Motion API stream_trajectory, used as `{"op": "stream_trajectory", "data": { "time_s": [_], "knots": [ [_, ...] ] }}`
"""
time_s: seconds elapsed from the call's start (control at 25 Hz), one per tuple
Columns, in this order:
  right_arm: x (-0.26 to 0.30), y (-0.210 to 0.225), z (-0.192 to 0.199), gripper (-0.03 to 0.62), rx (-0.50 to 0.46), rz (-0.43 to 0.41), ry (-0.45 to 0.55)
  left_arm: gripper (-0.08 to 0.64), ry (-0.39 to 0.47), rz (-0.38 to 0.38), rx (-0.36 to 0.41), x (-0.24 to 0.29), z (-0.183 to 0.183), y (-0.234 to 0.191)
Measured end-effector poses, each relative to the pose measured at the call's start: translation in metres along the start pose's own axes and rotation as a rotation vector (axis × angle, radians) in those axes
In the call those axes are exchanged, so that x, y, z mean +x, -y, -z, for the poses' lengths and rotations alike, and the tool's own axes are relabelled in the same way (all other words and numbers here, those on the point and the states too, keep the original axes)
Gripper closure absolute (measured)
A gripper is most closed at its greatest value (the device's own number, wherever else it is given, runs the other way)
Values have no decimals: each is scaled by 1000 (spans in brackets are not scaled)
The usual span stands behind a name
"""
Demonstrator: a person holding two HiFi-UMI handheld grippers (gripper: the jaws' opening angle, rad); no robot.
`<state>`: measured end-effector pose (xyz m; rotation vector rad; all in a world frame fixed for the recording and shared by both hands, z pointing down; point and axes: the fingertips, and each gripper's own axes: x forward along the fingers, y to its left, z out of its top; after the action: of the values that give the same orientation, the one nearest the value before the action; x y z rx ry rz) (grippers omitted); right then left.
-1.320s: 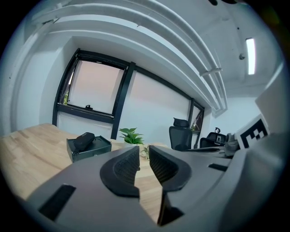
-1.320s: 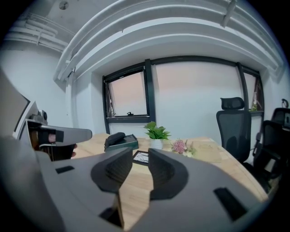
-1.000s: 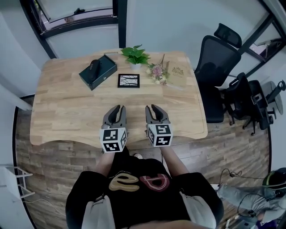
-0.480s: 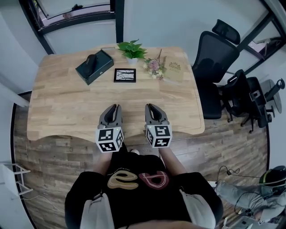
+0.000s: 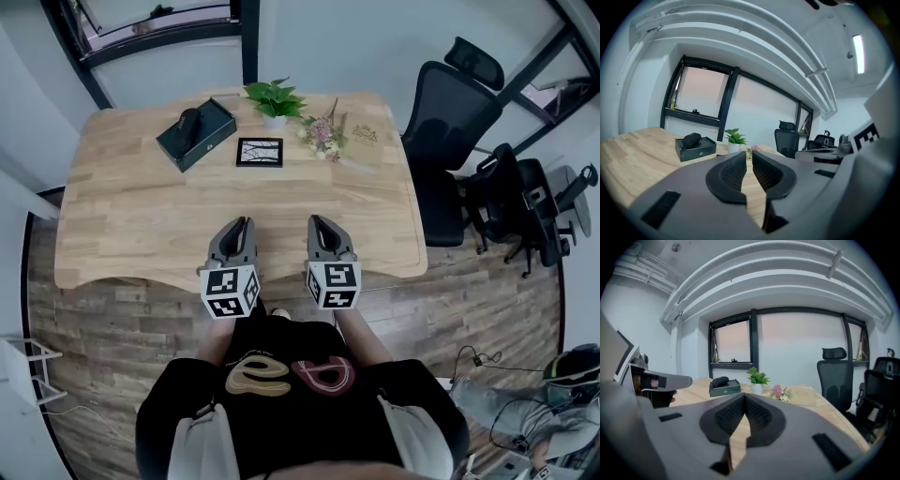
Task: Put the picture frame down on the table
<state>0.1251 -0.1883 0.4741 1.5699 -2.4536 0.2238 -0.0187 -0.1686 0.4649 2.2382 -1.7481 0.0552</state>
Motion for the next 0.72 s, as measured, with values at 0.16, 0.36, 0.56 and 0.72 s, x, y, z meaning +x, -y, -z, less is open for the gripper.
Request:
{"op": "stream_trajectory", "data": {
  "time_s": [0.16,0.36,0.56,0.72],
  "knots": [
    [-3,0,1,581,-7,-5,-3,511,-2,5,-2,0,1,5],
    [-7,1,4,582,-18,0,-9,512,1,9,-1,-2,4,11],
    [-10,0,6,583,-14,5,-8,512,0,14,-2,-4,5,14],
    [-13,-2,8,583,-11,1,-11,512,1,12,4,-7,6,15]
  ]
}}
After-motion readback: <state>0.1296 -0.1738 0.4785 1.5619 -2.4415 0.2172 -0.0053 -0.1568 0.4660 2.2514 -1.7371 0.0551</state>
